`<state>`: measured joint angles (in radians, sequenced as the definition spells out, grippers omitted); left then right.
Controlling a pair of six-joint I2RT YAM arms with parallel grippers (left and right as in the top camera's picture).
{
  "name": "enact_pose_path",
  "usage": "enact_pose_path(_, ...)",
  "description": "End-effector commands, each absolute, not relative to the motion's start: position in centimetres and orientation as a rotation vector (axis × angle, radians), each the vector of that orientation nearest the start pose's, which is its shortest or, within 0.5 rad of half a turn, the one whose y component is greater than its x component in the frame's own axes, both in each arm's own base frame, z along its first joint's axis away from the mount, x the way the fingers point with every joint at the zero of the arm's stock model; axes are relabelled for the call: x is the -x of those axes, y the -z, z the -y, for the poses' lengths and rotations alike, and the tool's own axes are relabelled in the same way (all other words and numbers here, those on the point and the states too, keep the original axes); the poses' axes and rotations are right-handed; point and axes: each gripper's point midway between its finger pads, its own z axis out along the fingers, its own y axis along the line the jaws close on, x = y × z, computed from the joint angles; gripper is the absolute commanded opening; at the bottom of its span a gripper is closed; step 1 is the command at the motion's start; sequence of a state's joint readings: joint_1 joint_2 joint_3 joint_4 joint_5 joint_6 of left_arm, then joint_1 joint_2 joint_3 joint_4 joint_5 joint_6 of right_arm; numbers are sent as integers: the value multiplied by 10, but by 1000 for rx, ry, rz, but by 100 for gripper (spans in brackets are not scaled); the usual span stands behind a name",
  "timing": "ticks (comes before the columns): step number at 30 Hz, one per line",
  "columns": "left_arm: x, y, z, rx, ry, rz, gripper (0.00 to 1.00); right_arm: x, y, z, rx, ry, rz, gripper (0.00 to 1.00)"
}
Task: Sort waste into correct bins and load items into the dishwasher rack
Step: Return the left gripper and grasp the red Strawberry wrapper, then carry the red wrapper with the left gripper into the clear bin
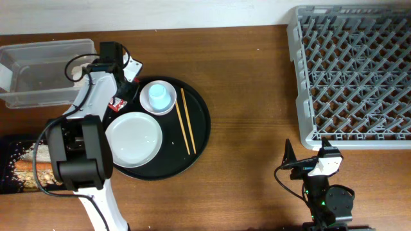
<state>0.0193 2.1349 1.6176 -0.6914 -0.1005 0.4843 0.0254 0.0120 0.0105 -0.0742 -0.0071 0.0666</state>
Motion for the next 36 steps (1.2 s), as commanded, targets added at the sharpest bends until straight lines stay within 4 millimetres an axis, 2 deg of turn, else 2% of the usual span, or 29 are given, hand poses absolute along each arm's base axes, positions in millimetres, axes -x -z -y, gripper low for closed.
enact_pose_path(1, -489, -33, -25, -669, -270, -2735, 50, -246, -155, -5, -34, -59, -1651, 98)
enact_pose_path(4, -492, -35, -29, -661, -300, -2727, 50, -246, -155, -5, -34, -59, -1651, 98)
enact_pose_path(5, -493, -34, -29, -660, -301, -2722, 54, -246, -155, -5, -34, -59, -1651, 98)
enact_pose_path(7, -495, -31, -29, -659, -301, -2721, 56, -246, -155, -5, -34, -59, -1651, 99)
enact_pose_path(12, -489, -11, -28, -675, -287, -2768, 55, -246, -155, -5, -34, -59, -1651, 98)
enact_pose_path(17, -489, -10, -33, -671, -321, -2773, 54, -246, -155, -5, -34, -59, -1652, 98)
enact_pose_path(19, -489, -11, -39, -663, -374, -2779, 44, -246, -155, -5, -34, -59, -1651, 98)
enact_pose_path(23, -489, -13, -42, -654, -408, -2779, 35, -246, -155, -4, -34, -58, -1651, 98)
enact_pose_path(27, -493, -27, -37, -653, -425, -2749, 29, -246, -155, -5, -34, -59, -1651, 98)
enact_pose_path(33, -499, -70, -31, -625, -484, -2662, 4, -246, -155, -4, -34, -58, -1651, 98)
enact_pose_path(36, -501, -94, -31, -592, -488, -2615, 1, -246, -155, -5, -34, -59, -1651, 98)
